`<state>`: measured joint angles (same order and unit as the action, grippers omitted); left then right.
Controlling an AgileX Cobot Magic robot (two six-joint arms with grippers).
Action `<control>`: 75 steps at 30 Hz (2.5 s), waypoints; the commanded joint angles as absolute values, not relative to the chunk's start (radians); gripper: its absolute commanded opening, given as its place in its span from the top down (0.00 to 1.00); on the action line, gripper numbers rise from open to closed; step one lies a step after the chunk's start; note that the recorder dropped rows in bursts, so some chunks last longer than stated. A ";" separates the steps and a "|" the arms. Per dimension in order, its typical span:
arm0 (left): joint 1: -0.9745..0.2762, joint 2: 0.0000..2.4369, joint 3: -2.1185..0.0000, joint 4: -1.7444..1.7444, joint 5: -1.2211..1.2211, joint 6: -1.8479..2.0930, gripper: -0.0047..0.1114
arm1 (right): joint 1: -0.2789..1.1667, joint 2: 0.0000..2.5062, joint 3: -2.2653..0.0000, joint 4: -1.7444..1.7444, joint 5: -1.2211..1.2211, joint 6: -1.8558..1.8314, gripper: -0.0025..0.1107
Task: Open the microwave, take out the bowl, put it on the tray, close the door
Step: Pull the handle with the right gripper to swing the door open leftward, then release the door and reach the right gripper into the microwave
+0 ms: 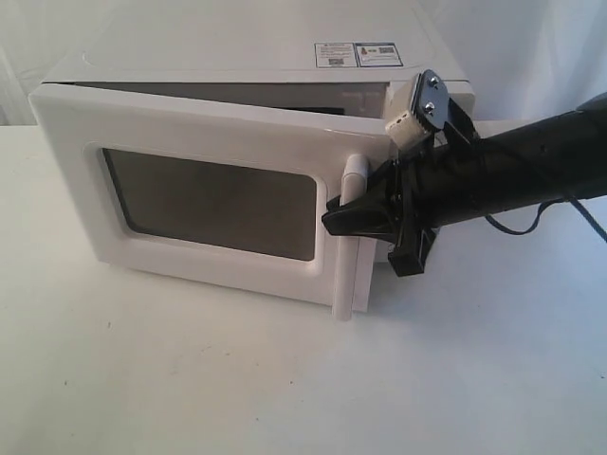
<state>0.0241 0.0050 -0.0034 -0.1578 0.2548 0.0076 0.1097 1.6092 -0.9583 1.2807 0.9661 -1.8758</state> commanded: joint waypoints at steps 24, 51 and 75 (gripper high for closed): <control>0.017 0.000 0.000 -0.157 0.255 0.000 0.96 | 0.119 1.428 -0.946 0.765 1.221 -1.107 0.56; 0.017 0.000 0.000 -0.157 0.255 0.000 0.96 | 0.413 1.439 -0.947 1.218 0.990 -1.439 0.98; 0.017 0.000 0.000 -0.157 0.255 0.000 0.96 | 0.644 1.554 -1.084 0.882 0.374 -1.500 0.98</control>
